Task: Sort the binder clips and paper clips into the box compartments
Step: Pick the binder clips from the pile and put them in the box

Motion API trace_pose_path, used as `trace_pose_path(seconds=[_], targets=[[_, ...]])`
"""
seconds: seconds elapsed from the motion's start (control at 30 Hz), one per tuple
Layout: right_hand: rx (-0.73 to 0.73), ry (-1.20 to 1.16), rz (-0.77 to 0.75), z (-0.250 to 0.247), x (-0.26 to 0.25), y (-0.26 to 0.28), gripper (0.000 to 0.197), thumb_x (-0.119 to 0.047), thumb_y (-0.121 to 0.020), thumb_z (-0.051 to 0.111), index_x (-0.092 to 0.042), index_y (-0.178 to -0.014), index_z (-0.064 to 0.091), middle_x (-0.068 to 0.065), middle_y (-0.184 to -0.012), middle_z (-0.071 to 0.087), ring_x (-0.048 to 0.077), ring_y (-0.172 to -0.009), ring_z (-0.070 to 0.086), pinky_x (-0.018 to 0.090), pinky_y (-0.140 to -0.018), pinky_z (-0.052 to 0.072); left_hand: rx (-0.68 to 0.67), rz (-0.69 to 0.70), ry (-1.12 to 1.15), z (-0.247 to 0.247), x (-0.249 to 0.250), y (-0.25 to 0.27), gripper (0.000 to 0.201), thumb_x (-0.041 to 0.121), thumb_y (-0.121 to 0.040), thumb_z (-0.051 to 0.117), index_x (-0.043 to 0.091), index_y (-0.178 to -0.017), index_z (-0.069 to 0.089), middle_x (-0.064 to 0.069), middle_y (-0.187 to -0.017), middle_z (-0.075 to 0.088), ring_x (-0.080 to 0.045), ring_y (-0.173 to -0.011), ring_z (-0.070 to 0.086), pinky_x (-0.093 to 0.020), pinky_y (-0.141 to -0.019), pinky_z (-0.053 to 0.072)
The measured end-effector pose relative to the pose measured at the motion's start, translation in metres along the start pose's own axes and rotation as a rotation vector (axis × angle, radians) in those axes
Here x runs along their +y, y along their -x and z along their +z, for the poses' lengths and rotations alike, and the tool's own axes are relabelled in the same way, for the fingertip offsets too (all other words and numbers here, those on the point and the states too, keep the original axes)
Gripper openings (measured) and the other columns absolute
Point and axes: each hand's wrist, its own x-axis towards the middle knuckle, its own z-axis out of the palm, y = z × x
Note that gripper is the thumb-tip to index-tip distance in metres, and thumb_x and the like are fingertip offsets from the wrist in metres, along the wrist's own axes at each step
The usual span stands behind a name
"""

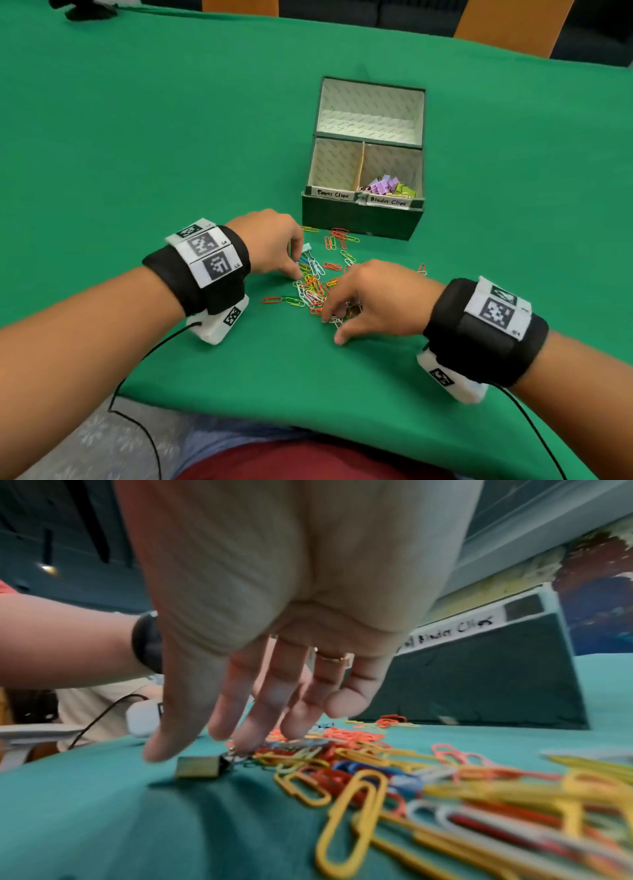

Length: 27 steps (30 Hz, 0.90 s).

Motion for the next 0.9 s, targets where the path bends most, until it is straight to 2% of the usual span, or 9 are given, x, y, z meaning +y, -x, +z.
trace_pose_path(seconds=[0.1,0.23,0.37,0.47,0.57,0.67,0.77,0.87,0.9], targets=[[-0.034,0.087,-0.006,-0.002,-0.007,-0.001,0.039,-0.052,-0.070,0.074,-0.042,-0.107,0.066,-0.018,-0.092,0.067,0.009,-0.088,0.061,0.034,-0.076,0.052,0.020,0.018,0.017,0.001,0.001,-0.001,0.021,0.039,-0.070,0.080,0.022,-0.078,0.070,0.011,-0.071,0.064,-0.013,-0.073,0.060,-0.025,-0.064,0.045],[0.006,0.120,-0.006,-0.004,-0.011,0.003,0.033,-0.043,-0.074,0.070,-0.043,-0.107,0.065,-0.019,-0.088,0.066,0.008,-0.082,0.061,0.027,-0.073,0.050,0.053,0.050,0.001,0.000,-0.001,0.003,0.009,0.029,-0.076,0.073,0.021,-0.079,0.072,0.009,-0.071,0.066,-0.013,-0.070,0.058,-0.023,-0.064,0.043],[0.044,-0.017,0.043,-0.008,-0.007,0.007,0.027,-0.033,-0.074,0.066,-0.039,-0.100,0.066,-0.023,-0.077,0.067,0.000,-0.066,0.057,0.024,-0.071,0.051,0.113,0.076,0.047,-0.005,-0.003,0.009,0.007,0.027,-0.077,0.070,0.023,-0.082,0.069,0.012,-0.067,0.063,-0.010,-0.066,0.056,-0.022,-0.065,0.042],[0.057,-0.165,0.085,-0.013,-0.001,0.013,0.025,-0.022,-0.075,0.066,-0.033,-0.097,0.071,-0.018,-0.075,0.073,-0.001,-0.063,0.060,0.016,-0.070,0.050,0.142,0.078,0.174,-0.011,-0.004,0.012,0.015,0.021,-0.073,0.070,0.026,-0.085,0.064,0.014,-0.064,0.065,0.004,-0.060,0.054,-0.022,-0.065,0.043],[0.106,-0.276,0.093,-0.016,0.004,0.018,0.021,-0.016,-0.075,0.068,-0.030,-0.090,0.072,-0.013,-0.074,0.073,0.000,-0.059,0.060,0.018,-0.069,0.052,0.162,0.090,0.214,-0.013,-0.005,0.013,0.019,0.013,-0.070,0.066,0.025,-0.085,0.065,0.013,-0.063,0.065,0.006,-0.059,0.054,-0.021,-0.064,0.045],[0.180,-0.344,0.107,-0.016,0.009,0.021,0.017,-0.016,-0.076,0.072,-0.032,-0.080,0.070,-0.012,-0.074,0.073,-0.002,-0.057,0.056,0.018,-0.068,0.051,0.121,0.079,0.158,-0.008,-0.005,0.013,0.017,0.025,-0.072,0.073,0.026,-0.089,0.067,0.011,-0.074,0.068,0.002,-0.060,0.054,-0.024,-0.067,0.047],[0.227,-0.365,0.119,-0.015,0.014,0.022,0.011,-0.020,-0.078,0.074,-0.029,-0.081,0.072,-0.015,-0.075,0.072,-0.001,-0.056,0.054,0.014,-0.062,0.047,0.005,0.064,0.063,0.000,-0.004,0.010,0.033,0.043,-0.070,0.079,0.029,-0.098,0.068,0.012,-0.091,0.068,-0.010,-0.072,0.056,-0.025,-0.074,0.048],[0.291,-0.399,0.126,-0.015,0.018,0.022,0.007,-0.023,-0.078,0.076,-0.028,-0.082,0.073,-0.017,-0.074,0.071,0.002,-0.055,0.052,0.019,-0.062,0.049,-0.023,0.046,0.027,0.002,-0.002,0.008,0.029,0.040,-0.071,0.079,0.026,-0.095,0.072,0.010,-0.092,0.071,-0.013,-0.079,0.060,-0.024,-0.073,0.048],[0.313,-0.409,0.126,-0.015,0.019,0.022,0.007,-0.023,-0.078,0.076,-0.027,-0.083,0.073,-0.017,-0.073,0.071,0.009,-0.055,0.054,0.022,-0.062,0.050,-0.019,0.040,0.022,0.001,-0.001,0.008,0.025,0.038,-0.072,0.079,0.025,-0.092,0.072,0.009,-0.089,0.072,-0.014,-0.080,0.062,-0.025,-0.073,0.049]])
